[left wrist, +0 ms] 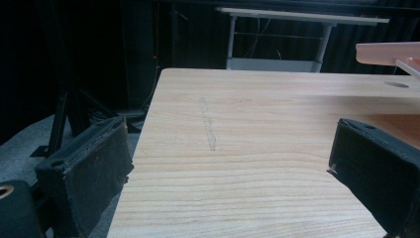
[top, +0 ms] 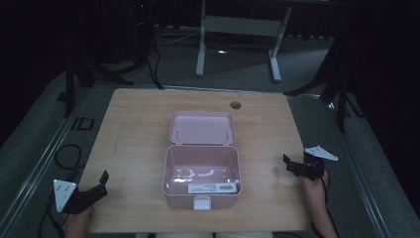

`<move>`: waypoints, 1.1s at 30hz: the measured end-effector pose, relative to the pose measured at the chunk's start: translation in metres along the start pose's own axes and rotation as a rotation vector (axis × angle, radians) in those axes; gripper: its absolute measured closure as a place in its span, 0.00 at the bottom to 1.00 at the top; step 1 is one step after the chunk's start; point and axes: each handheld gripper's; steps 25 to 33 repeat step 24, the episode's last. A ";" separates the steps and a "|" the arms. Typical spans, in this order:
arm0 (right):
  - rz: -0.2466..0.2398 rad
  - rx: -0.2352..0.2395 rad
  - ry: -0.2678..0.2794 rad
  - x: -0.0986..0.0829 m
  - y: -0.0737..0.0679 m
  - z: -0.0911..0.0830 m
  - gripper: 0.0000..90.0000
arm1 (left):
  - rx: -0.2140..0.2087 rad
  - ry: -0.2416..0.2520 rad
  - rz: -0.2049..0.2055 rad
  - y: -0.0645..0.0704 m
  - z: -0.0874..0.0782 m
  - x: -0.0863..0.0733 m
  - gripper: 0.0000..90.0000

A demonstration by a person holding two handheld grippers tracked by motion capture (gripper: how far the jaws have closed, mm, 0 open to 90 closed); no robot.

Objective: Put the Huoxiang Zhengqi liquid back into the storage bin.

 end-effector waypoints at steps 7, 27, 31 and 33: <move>0.095 -0.076 0.036 -0.004 0.007 -0.005 0.12 | 0.000 -0.001 0.000 0.000 0.000 0.000 0.03; 0.107 -0.158 0.046 -0.009 0.008 -0.003 0.12 | -0.003 -0.001 -0.001 0.000 0.000 0.000 0.04; 0.107 -0.158 0.046 -0.009 0.008 -0.003 0.12 | -0.003 -0.001 -0.001 0.000 0.000 0.000 0.04; 0.107 -0.158 0.046 -0.009 0.008 -0.003 0.12 | -0.003 -0.001 -0.001 0.000 0.000 0.000 0.04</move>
Point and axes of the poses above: each handheld gripper's, and its own axes: z roughly forward along the jaws, x roughly out of its top, y roughly to its right, and after that the axes turned 9 degrees about z, right-handed
